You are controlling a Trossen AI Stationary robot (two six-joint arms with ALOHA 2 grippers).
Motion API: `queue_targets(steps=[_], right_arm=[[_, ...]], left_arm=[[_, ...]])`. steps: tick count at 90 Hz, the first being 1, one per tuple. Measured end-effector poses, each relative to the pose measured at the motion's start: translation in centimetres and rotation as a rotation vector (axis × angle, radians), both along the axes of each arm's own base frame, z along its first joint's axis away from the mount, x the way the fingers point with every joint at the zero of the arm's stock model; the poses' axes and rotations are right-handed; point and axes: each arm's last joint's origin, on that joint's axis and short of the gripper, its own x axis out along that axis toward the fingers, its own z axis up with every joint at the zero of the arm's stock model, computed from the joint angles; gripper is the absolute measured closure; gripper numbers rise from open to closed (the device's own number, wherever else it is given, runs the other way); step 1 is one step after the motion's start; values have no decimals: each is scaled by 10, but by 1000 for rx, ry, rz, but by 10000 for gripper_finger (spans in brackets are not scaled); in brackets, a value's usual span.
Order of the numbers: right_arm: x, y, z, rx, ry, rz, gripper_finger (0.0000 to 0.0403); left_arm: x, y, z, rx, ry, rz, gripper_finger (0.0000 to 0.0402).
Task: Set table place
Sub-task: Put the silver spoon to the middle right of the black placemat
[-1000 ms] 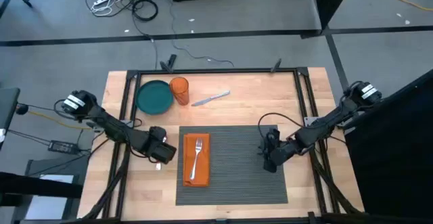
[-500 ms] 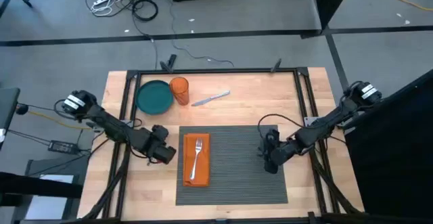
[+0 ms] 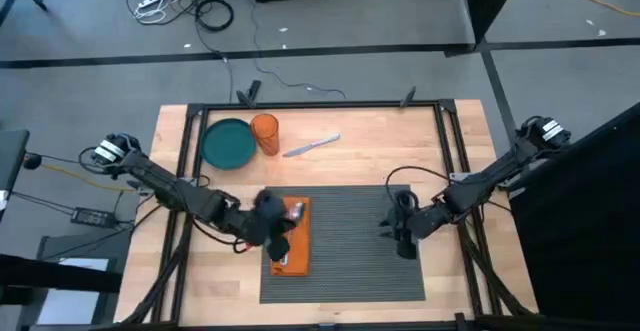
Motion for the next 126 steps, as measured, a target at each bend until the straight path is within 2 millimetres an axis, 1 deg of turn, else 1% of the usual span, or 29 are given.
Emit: queue_targets(steps=[6,17,29,38,50,68,76,84,91,97,104,118,122,126], right_arm=[[6,3,6,2,-87,10,291],[18,7,14,29,-241,-17,291],[30,9,18,70,-361,-39,289],[39,3,17,75,-405,-97,280],[49,-7,14,105,-423,-132,245],[64,-17,18,214,-531,-4,186],[69,-21,16,219,-560,42,172],[73,-23,17,249,-605,118,171],[76,-24,15,244,-634,138,186],[77,-26,14,226,-643,142,213],[78,-27,14,218,-653,144,258],[78,-29,15,201,-662,174,372],[77,-29,18,198,-671,182,389],[76,-29,20,200,-674,169,393]], left_arm=[[10,-1,-1,49,-87,-35,401],[29,-1,-9,120,-173,-51,401],[47,-1,-28,192,-198,-61,401],[58,-2,-40,213,-223,-62,401],[65,-4,-54,224,-227,-95,401],[67,-6,-58,214,-231,-122,401],[68,-6,-57,232,-233,-128,401],[68,-5,-57,236,-233,-127,401],[69,-3,-57,235,-236,-122,401],[69,-3,-57,237,-239,-121,401],[69,-3,-56,238,-244,-122,401],[69,-3,-56,241,-246,-125,402],[69,-3,-55,245,-250,-124,401],[69,-3,-54,255,-254,-128,401]])
